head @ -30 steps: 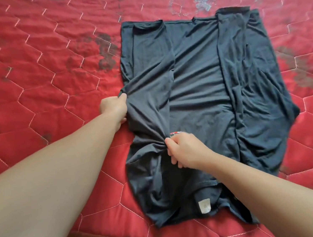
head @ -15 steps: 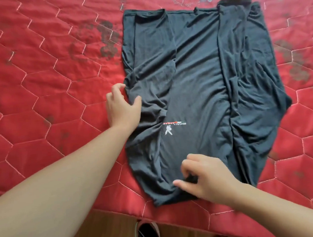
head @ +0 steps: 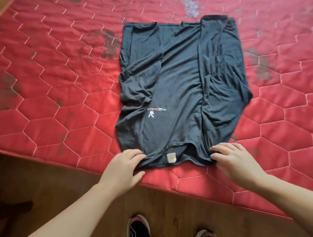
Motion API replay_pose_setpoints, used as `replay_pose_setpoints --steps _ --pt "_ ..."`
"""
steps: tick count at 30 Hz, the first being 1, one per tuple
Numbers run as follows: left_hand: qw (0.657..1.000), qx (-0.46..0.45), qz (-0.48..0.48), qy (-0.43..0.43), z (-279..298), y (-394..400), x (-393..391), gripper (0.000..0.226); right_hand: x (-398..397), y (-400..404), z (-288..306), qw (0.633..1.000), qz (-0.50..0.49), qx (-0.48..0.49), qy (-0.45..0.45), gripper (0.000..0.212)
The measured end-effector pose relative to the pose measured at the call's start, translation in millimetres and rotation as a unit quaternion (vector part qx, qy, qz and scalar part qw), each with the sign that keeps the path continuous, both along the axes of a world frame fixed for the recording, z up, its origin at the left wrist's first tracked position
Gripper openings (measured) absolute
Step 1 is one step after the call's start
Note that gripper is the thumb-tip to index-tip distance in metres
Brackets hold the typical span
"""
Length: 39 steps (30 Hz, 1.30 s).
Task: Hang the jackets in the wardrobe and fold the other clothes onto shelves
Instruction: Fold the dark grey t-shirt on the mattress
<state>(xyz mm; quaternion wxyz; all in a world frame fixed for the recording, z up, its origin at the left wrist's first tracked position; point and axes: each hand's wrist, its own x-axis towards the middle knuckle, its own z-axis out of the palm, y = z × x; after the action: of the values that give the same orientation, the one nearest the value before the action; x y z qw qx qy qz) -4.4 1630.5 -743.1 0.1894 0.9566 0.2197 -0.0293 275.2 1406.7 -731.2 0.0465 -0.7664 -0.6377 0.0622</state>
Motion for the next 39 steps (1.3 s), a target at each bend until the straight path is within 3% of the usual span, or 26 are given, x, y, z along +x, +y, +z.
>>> replay_pose_setpoints --steps 4,8,12,16,20,25,27,30,32,35,39 --pt "0.999 -0.001 0.032 -0.016 11.0 2.9 9.9 0.01 10.9 -24.2 22.7 0.998 0.021 -0.017 0.052 0.028" --pt "0.996 -0.071 -0.021 0.056 34.3 -9.5 9.9 0.013 22.2 -59.5 52.1 0.993 0.028 -0.089 0.074 0.007" --pt "0.98 -0.166 0.004 0.108 59.3 -9.8 16.7 0.002 27.1 -67.3 69.2 0.982 -0.02 -0.163 0.089 0.015" --pt "0.955 -0.27 0.094 0.084 76.8 5.7 31.1 0.01 30.6 -54.1 85.7 0.967 -0.105 -0.154 0.173 0.015" --pt "0.946 -0.288 0.131 0.071 105.0 18.9 51.4 0.009 42.4 -27.7 106.7 0.931 -0.187 -0.123 0.287 0.026" --pt "0.927 -0.274 0.042 0.254 153.8 37.9 72.4 0.013 61.7 -7.1 127.0 0.921 -0.178 -0.196 0.286 0.016" --pt "0.91 -0.277 0.025 0.309 169.4 44.3 80.0 0.026 70.9 -0.4 130.2 0.922 -0.164 -0.228 0.266 0.014" --pt "0.903 -0.263 0.022 0.339 184.9 57.7 91.8 0.046 86.5 11.5 135.5 0.93 -0.186 -0.165 0.271 0.018" --pt "0.916 -0.251 0.036 0.31 190.1 73.0 101.4 0.04 96.9 22.7 142.4 0.935 -0.206 -0.09 0.274 0.02" --pt "0.943 -0.25 0.122 0.185 191.5 100.1 116.9 0.034 114.1 43.8 150.4 0.928 -0.246 0.014 0.28 0.015" --pt "0.935 -0.288 0.208 0.012 179.5 136.8 140.9 0.006 138.6 79.8 151.9 0.914 -0.288 0.09 0.271 0.013"
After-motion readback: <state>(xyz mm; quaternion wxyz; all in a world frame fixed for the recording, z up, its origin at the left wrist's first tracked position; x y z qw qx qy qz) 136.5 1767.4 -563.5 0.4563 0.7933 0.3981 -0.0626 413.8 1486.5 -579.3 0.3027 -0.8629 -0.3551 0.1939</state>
